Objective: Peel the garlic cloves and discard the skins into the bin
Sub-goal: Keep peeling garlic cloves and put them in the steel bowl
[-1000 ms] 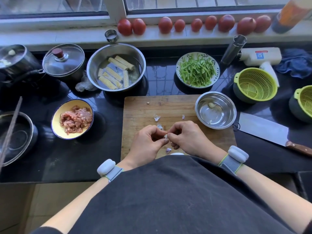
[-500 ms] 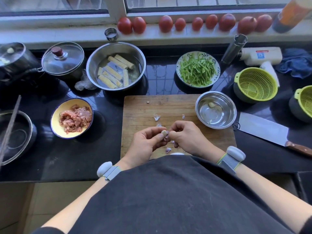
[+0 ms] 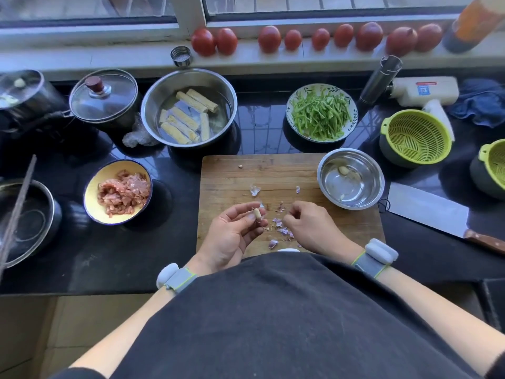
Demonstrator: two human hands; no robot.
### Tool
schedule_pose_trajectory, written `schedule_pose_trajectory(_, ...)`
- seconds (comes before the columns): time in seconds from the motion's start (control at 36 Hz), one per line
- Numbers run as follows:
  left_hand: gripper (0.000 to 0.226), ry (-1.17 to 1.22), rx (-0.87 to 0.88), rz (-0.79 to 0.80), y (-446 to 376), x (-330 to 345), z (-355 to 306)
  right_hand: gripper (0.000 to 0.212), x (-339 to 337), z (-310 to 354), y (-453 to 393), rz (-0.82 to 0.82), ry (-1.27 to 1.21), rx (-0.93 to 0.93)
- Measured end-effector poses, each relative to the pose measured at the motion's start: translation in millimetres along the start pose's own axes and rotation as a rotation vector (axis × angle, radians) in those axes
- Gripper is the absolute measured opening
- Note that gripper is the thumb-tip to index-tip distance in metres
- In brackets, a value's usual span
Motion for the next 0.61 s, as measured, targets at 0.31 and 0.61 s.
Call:
schedule_pose_trajectory(0.31,0.023,-0.161,0.114,0.008,-1.6,1.1,-6.0,0.025,8.6,27.6,13.1,0.179,-0.408,-0.035)
schedule_pose_trajectory(0.61,0.017,-0.091,0.148,-0.001,2.6,-0.1,-13.6,0.021,10.9,31.5,14.0,0.177,-0.471,-0.047)
Point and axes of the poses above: each hand's wrist, its own y-axis away from the middle knuckle, its own x-axis out of the palm, z = x × y, the point moved 9 cm from there along -y, towards the middle knuckle, and after that the axes turned 1 degree about -z, right-handed, at the moved point
